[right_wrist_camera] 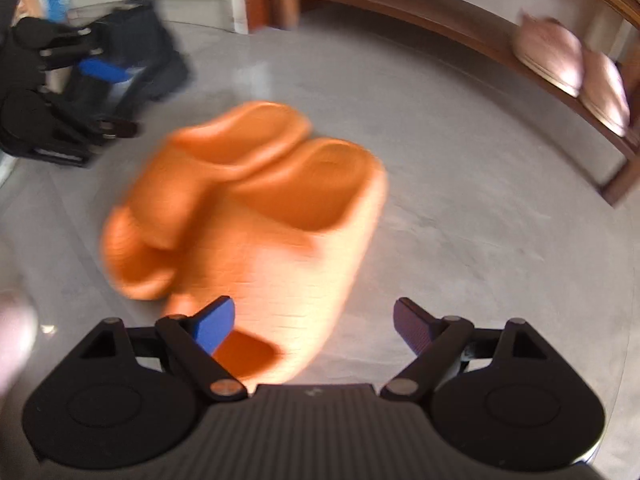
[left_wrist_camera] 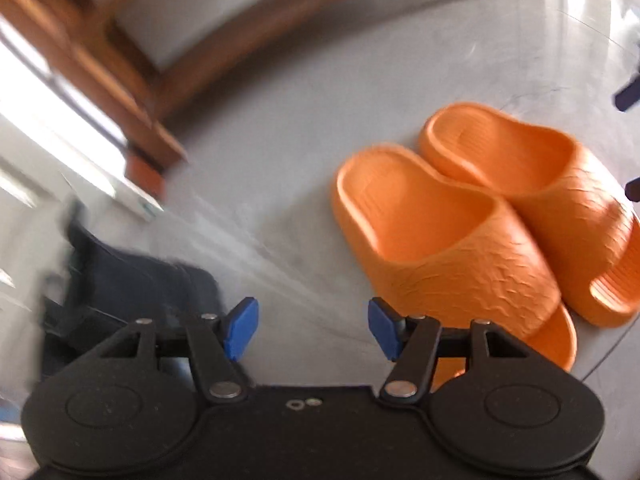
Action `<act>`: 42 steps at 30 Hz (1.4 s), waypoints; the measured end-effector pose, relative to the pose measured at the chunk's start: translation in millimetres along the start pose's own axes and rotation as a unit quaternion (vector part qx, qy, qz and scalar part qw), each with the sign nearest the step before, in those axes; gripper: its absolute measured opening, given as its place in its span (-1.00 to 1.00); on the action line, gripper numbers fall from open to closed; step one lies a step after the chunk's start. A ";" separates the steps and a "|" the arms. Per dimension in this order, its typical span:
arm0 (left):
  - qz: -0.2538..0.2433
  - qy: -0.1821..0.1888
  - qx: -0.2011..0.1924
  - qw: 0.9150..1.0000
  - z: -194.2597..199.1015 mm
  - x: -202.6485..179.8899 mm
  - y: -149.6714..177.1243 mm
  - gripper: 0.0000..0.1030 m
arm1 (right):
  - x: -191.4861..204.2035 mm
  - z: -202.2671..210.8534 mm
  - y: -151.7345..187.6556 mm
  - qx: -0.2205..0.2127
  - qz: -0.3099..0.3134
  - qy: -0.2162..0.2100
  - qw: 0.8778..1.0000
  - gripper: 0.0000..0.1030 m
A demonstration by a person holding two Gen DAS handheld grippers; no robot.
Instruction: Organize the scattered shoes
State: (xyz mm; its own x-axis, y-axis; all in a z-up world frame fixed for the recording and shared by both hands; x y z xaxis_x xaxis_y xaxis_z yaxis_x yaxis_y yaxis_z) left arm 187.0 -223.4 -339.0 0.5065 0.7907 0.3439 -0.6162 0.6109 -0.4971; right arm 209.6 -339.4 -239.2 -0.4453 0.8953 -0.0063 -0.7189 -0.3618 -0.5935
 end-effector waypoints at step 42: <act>0.285 0.215 0.068 0.932 -15.0 -63.0 0.2 0.18 | 22.8 27.1 31.0 -0.069 -0.478 -0.148 0.863 0.96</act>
State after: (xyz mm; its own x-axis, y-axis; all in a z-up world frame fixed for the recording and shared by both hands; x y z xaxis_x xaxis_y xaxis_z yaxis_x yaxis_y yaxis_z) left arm 164.1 -273.7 -372.7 0.2508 0.9172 -0.3097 -0.9150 0.1201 -0.3852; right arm 162.8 -337.3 -235.9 0.1838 0.6551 0.7328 -0.7723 0.5575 -0.3046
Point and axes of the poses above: each gripper's, at about its wrist camera, not at the fingertips, and z roughly against the way its jaws point, x to its left, y to its underside, the point moved 8 cm from there along -z, roughly the way its jaws point, and after that the axes turned 9 degrees about -x, right-handed, at the moved point
